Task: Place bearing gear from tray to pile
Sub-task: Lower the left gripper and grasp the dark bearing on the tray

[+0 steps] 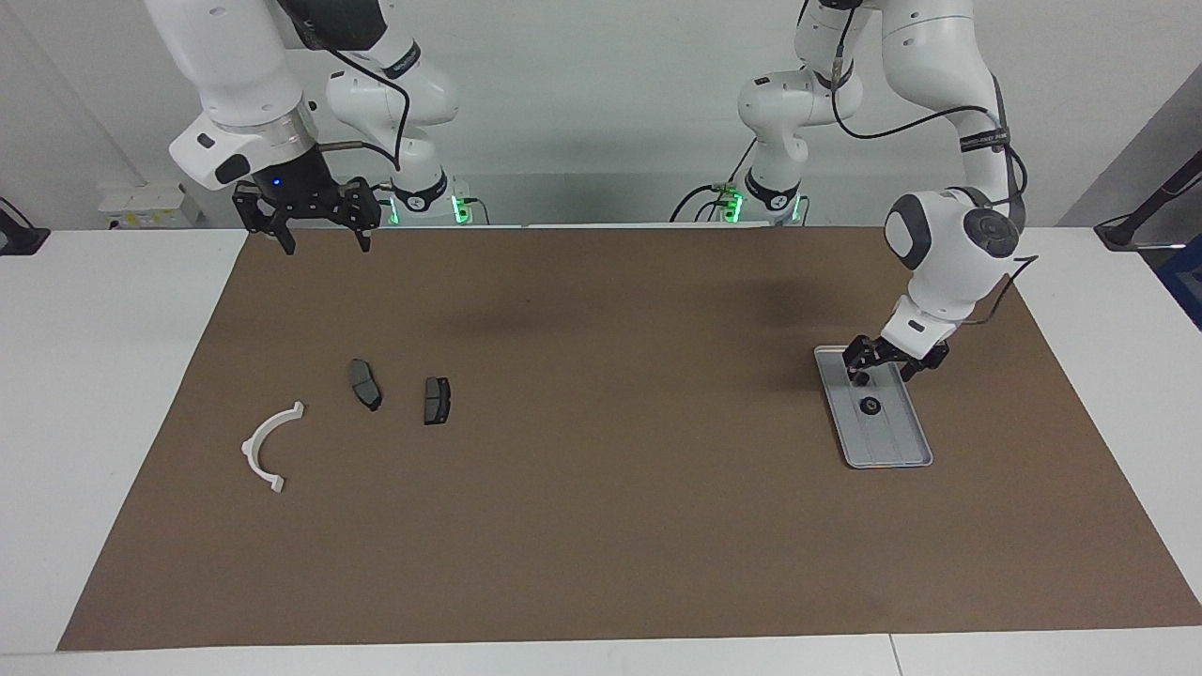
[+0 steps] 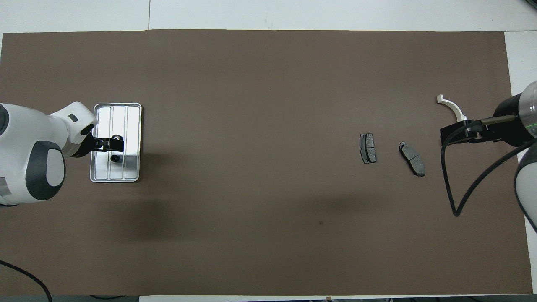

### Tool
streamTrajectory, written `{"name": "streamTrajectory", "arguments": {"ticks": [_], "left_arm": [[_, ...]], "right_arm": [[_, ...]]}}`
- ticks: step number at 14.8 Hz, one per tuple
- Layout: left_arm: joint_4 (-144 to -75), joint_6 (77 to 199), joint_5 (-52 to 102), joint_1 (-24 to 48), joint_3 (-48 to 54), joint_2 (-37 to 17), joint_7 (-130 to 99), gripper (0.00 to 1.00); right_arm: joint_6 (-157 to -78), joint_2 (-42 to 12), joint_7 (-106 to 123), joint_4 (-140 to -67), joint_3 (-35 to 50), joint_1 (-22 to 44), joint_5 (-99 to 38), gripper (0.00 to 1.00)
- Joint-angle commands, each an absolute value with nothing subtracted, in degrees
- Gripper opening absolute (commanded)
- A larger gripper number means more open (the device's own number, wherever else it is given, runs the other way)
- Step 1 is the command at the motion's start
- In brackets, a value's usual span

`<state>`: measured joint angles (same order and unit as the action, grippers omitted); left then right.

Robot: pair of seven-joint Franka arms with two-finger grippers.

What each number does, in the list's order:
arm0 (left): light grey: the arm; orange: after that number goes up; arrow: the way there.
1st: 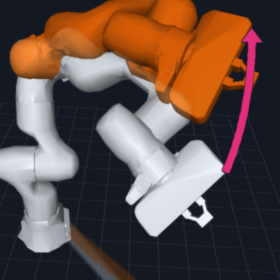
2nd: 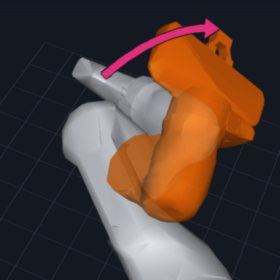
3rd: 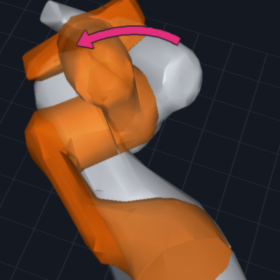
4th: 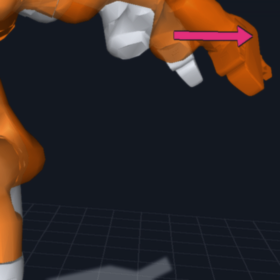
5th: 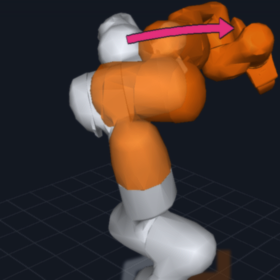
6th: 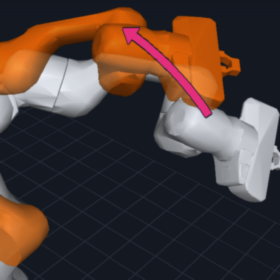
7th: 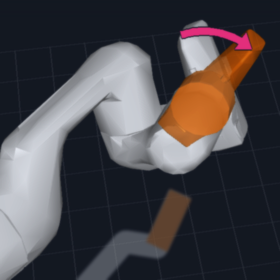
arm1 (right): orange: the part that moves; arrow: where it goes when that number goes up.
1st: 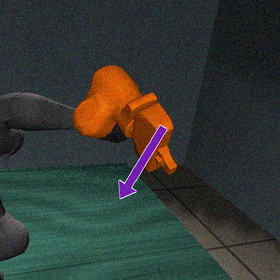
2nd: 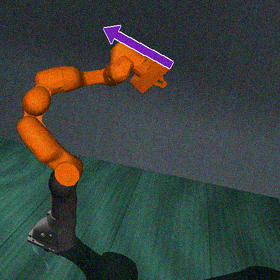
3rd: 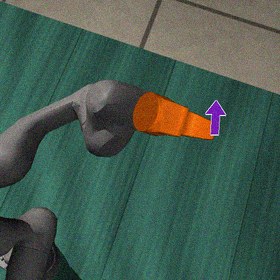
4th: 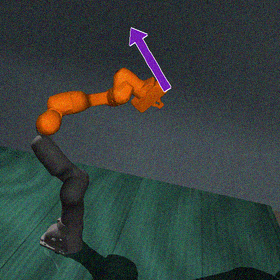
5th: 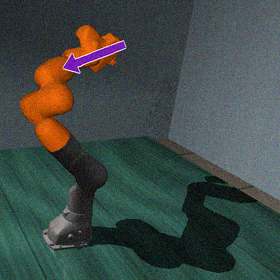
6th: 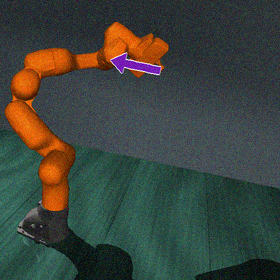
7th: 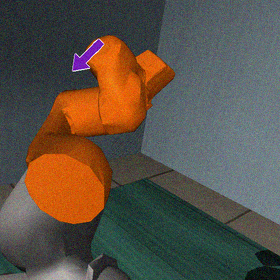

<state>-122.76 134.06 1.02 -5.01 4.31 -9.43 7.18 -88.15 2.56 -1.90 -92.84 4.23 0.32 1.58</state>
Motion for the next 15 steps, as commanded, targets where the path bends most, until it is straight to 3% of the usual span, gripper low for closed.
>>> {"name": "streamTrajectory", "arguments": {"ticks": [1, 15], "left_arm": [[-122.5, 137.0, 1.1, -5.6, 4.6, -11.8, 8.8, 1.0], [-123.7, 135.5, 1.1, -6.6, 4.7, -12.0, 13.2, 1.0]], "right_arm": [[-88.0, 3.4, -0.1, -93.3, 4.1, -0.3, 0.0, 1.0], [-88.0, 3.4, -0.2, -93.4, 4.1, -0.3, 0.0, 1.0]]}}
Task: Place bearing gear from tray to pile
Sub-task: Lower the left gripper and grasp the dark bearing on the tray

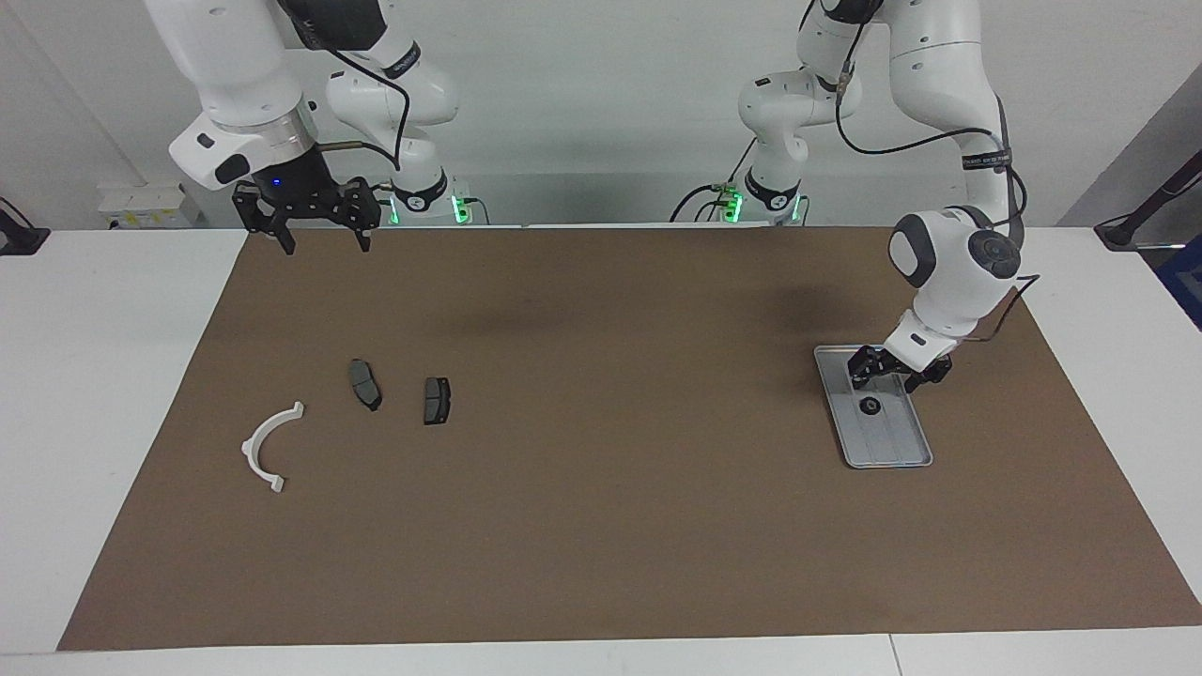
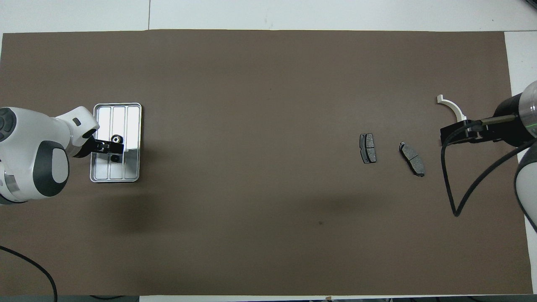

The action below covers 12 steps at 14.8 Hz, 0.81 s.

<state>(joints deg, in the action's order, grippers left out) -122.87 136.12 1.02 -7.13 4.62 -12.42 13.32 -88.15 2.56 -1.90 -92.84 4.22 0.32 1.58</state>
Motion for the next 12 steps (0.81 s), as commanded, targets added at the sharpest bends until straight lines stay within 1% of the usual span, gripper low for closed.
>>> {"name": "streamTrajectory", "arguments": {"ticks": [1, 6, 12], "left_arm": [[-123.8, 135.4, 1.1, -5.8, 4.7, -11.9, 12.6, 1.0], [-125.7, 134.5, 1.1, -5.9, 4.7, -10.5, 12.7, 1.0], [-126.2, 133.2, 1.1, -6.2, 4.7, -9.1, 12.9, 1.0]], "right_arm": [[-88.0, 3.4, -0.2, -93.4, 4.1, -0.3, 0.0, 1.0], [-88.0, 3.5, -0.3, -93.5, 4.1, -0.2, 0.0, 1.0], [-88.0, 3.6, -0.3, -93.5, 4.1, -0.2, 0.0, 1.0]]}}
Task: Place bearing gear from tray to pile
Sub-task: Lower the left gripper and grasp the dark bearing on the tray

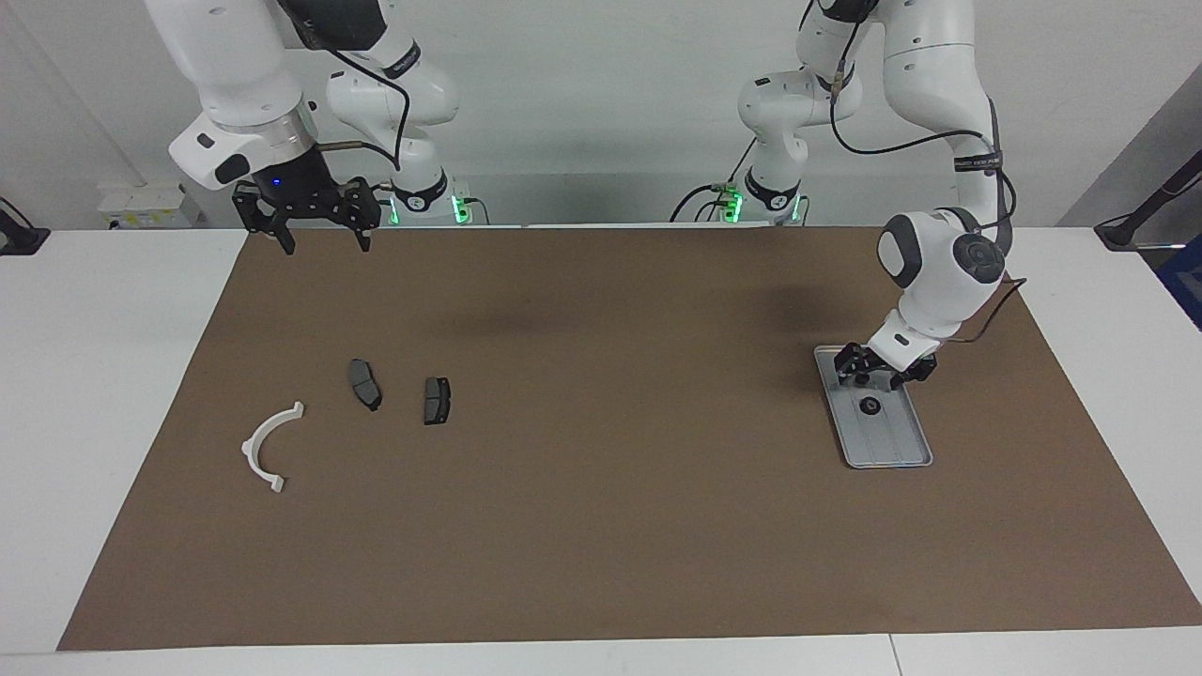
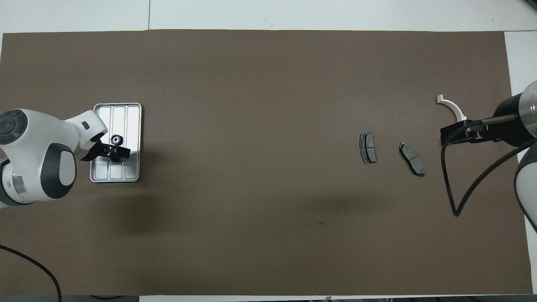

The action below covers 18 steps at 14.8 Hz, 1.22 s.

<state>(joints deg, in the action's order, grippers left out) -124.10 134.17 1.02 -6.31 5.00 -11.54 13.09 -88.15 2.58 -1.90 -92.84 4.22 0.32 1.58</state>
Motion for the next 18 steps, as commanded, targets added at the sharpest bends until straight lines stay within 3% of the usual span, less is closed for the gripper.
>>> {"name": "streamTrajectory", "arguments": {"ticks": [1, 10, 11, 13, 18], "left_arm": [[-126.3, 133.2, 1.1, -6.2, 4.7, -9.0, 13.0, 1.0], [-127.4, 133.3, 1.1, -6.1, 4.7, -8.3, 13.2, 1.0], [-127.4, 133.4, 1.1, -6.1, 4.7, -8.3, 13.2, 0.94], [-127.4, 133.9, 1.1, -5.9, 4.7, -8.3, 13.2, 0.71], [-127.2, 134.6, 1.1, -5.8, 4.7, -8.5, 13.1, 0.29]], "right_arm": [[-88.0, 3.5, -0.3, -93.5, 4.1, -0.3, 0.0, 1.0], [-88.0, 3.6, -0.3, -93.6, 4.1, -0.3, 0.0, 1.0], [-88.0, 3.6, -0.3, -93.6, 4.1, -0.3, 0.0, 1.0], [-88.1, 3.6, -0.4, -93.9, 4.1, -0.2, -0.1, 1.0], [-92.4, 3.7, 0.5, -95.6, 4.1, 0.4, 0.1, 1.0]]}}
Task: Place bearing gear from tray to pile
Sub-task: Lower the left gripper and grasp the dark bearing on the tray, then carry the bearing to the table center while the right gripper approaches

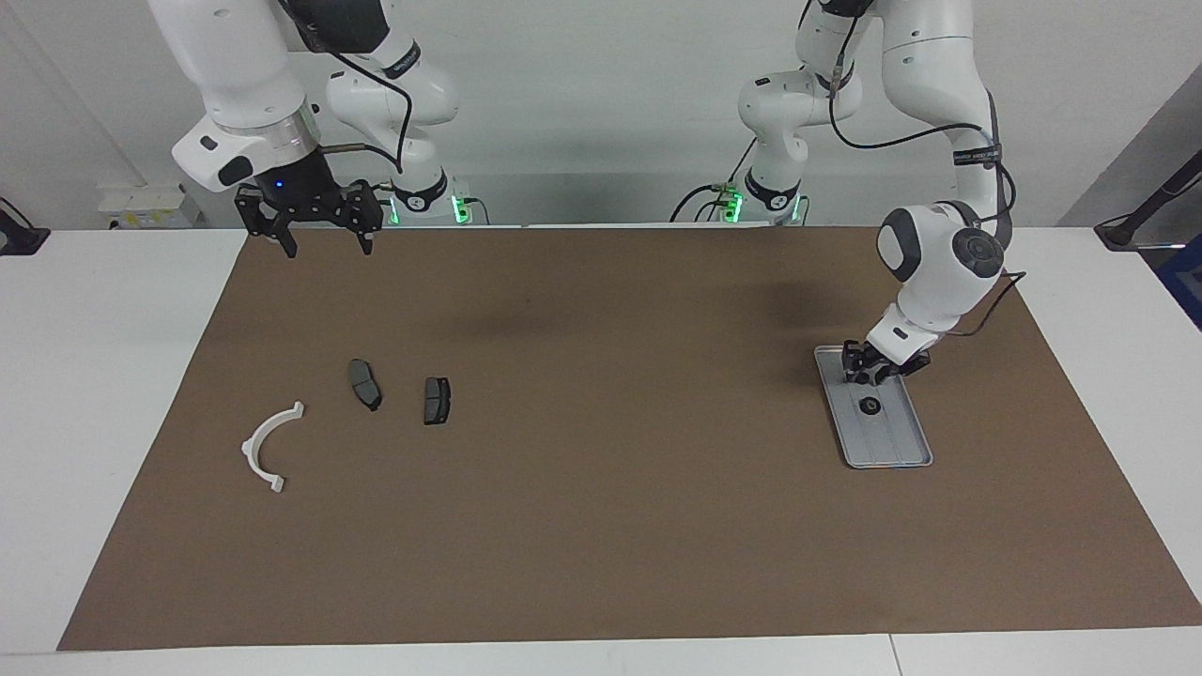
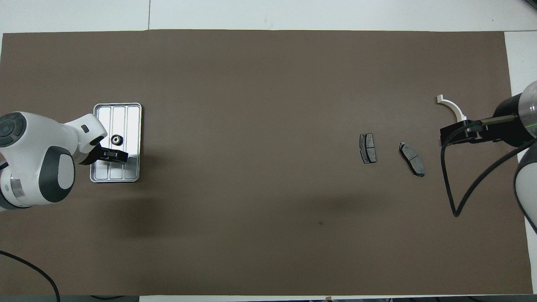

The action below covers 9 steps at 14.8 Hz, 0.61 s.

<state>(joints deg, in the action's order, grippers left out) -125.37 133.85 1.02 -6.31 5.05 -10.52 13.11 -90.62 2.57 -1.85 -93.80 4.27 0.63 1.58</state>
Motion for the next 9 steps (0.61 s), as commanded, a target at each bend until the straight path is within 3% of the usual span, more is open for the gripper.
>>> {"name": "streamTrajectory", "arguments": {"ticks": [1, 3, 9], "left_arm": [[-127.2, 134.6, 1.1, -5.8, 4.7, -8.5, 13.0, 0.22], [-126.9, 134.6, 1.1, -5.8, 4.6, -8.6, 12.7, 0.08], [-117.7, 126.8, 1.1, -5.7, 4.7, -9.1, 11.5, 0.09]], "right_arm": [[-92.5, 3.7, 2.7, -95.7, 4.1, 0.4, 0.0, 1.0], [-93.4, 4.0, 5.5, -96.2, 4.0, 0.4, 0.1, 1.0], [-94.8, 4.8, 5.8, -98.2, 4.0, 0.1, 0.1, 1.0]]}}
